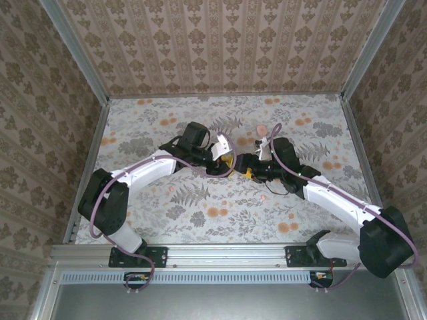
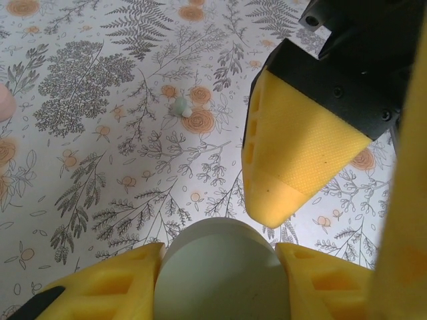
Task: Insert the wireless bluetooth earbuds into the charging case
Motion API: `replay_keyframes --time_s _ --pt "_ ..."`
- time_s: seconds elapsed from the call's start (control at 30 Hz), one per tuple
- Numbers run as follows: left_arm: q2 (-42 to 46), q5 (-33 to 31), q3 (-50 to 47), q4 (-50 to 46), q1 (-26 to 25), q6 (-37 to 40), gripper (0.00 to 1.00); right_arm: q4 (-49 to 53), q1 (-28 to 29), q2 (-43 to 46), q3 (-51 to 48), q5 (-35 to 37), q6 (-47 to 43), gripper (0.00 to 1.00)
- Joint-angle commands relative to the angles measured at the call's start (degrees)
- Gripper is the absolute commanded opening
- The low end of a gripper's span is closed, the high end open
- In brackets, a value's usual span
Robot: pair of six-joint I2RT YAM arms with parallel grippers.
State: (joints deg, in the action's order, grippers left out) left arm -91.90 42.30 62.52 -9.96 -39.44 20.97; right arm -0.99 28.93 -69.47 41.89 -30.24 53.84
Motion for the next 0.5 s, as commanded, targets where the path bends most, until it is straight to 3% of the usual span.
replay_keyframes --time_s 0.0,0.3,0.47 --pt "3.7 3.2 -0.6 1.4 -0.3 -0.3 0.36 1.6 0.0 0.6 0.5 0.8 0.8 0.73" --pt "6.7 4.6 -1.3 2.1 -1.0 -0.4 0.35 1.0 0.2 -2.4 1.6 -1.1 4.9 0.75" --pt "7.1 3.7 -1.2 3.3 -0.9 -1.2 0.36 2.5 2.9 -3.9 3.0 -1.1 3.5 0.6"
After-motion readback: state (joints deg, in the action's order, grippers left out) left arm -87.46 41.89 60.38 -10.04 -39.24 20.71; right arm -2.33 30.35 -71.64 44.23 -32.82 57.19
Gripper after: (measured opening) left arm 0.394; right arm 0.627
